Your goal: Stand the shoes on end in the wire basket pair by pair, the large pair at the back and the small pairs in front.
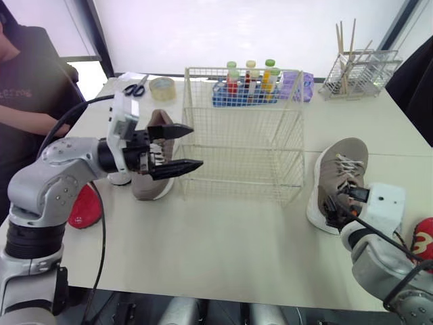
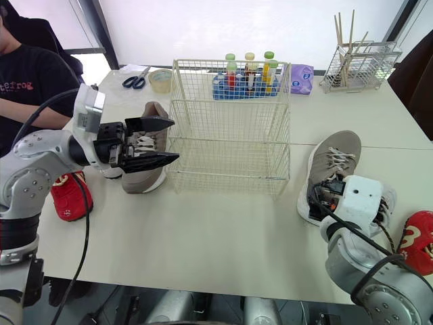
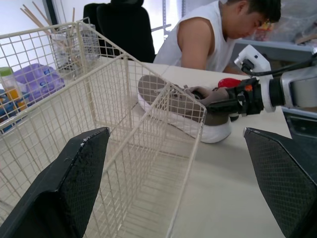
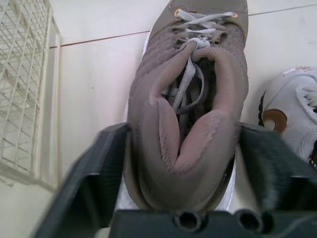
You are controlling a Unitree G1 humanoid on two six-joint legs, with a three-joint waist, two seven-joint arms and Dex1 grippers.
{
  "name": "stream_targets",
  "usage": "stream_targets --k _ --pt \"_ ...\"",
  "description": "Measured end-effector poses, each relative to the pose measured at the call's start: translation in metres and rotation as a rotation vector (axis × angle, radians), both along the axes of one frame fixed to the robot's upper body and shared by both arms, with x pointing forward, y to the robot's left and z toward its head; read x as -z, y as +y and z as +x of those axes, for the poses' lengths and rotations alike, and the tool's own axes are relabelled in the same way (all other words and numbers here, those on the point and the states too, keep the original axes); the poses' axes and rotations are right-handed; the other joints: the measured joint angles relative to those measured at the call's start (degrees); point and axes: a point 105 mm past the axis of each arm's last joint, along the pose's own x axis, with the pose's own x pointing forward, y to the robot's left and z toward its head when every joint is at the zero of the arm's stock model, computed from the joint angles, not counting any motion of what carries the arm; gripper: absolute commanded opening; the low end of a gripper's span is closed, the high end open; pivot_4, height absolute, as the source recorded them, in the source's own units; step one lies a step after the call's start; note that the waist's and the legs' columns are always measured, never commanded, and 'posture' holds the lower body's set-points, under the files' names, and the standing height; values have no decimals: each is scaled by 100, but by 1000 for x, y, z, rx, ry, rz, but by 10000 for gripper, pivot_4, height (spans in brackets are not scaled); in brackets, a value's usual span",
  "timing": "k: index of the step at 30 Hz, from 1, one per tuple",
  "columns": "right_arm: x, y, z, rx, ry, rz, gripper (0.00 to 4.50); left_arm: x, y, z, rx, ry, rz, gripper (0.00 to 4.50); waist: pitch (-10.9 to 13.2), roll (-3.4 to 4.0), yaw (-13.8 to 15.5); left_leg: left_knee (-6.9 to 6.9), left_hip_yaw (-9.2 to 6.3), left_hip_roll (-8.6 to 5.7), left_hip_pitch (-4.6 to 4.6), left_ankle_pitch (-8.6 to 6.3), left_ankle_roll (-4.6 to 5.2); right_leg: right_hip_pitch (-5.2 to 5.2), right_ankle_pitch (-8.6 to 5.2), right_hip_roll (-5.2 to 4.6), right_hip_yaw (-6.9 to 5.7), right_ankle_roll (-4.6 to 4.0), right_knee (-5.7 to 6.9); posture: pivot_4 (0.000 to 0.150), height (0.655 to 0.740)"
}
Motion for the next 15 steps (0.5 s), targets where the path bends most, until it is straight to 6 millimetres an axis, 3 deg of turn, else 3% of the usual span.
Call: stream_targets --k 3,5,12,15 --pt "0 0 2 1 0 -10 8489 -1 4 -4 10 8 -3 45000 -1 -1 -6 -1 0 2 1 0 0 0 -1 2 0 -3 0 1500 7400" --pt "1 -1 3 -2 6 -16 2658 -1 4 -6 27 13 0 45000 -1 -1 -1 -1 0 2 0 0 0 0 -1 2 0 -3 0 1500 7400" --pt "-3 -4 9 -16 11 -50 1856 -1 4 -10 53 11 10 45000 0 0 -14 0 0 2 0 0 0 -1 -1 2 1 -6 -2 1500 7400" --pt "-22 -14 21 -9 -28 -98 1856 0 6 -7 42 11 6 45000 8 13 -7 -1 4 2 -5 1 0 -3 0 2 4 -5 -1 1500 7400"
